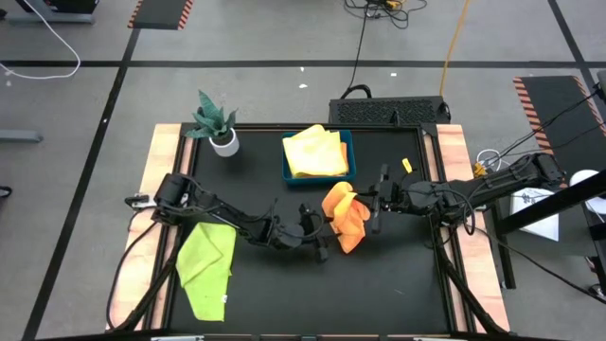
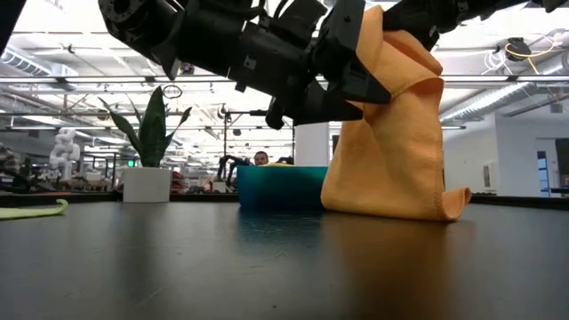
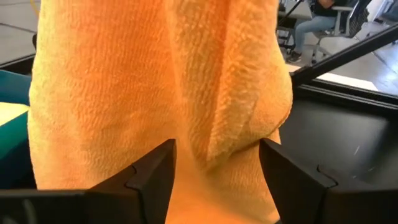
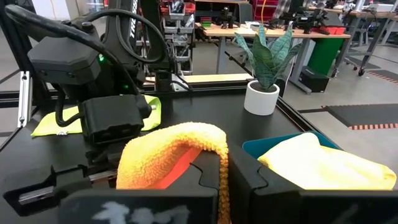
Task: Fold microfiber towels
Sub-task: Fold the orange microfiber cloth
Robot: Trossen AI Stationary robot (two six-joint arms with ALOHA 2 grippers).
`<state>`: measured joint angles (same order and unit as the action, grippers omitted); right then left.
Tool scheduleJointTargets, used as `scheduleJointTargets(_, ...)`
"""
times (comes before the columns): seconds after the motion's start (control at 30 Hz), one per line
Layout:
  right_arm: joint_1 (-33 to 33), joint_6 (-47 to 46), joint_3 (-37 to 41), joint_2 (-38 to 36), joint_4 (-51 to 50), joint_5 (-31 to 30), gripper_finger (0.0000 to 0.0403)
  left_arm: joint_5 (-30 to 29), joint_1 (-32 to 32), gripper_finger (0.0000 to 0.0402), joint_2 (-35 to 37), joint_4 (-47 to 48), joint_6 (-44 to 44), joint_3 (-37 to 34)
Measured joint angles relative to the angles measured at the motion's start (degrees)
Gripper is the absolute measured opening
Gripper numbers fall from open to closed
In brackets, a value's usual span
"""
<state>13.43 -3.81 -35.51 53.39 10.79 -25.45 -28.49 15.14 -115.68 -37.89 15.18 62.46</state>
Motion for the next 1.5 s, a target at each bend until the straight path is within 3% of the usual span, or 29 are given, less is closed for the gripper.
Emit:
scheduleJointTargets(0.37, 0.0, 0.0, 0.0, 0.0, -0.37, 0.0, 0.0, 0.0, 0.0, 0.0156, 0.0, 0.04, -0.52, 0.0)
scheduleJointTargets(0.67, 0.02, 0.0, 0.0, 0.0, -0.45, 0.01, 0.0, -0.18, 0.99, 0.0011, 1.62, 3.59, -9.03, -0.07)
scheduleJointTargets(0.9, 0.31, -1.09, 0.02, 0.0, -1.18, 0.23, 0.0, -2.64, 4.23, 0.0005, 14.42, 26.4, -8.33, -0.07)
scheduleJointTargets(1.13, 1.08, -2.9, 0.02, 0.02, -1.36, 3.17, 0.0002, -2.12, 7.49, 0.0007, 26.73, 50.19, 0.05, -0.04)
scheduleJointTargets(1.27, 2.37, -3.91, 0.04, 0.08, -1.25, 4.51, 0.0002, -0.92, 8.64, 0.0009, 31.92, 57.17, 5.15, 0.02)
scheduleJointTargets(1.5, 4.17, -5.15, 0.04, 0.0, -1.12, 4.41, 0.0003, 8.88, 9.5, 0.003, 37.81, 63.88, 6.13, 0.0)
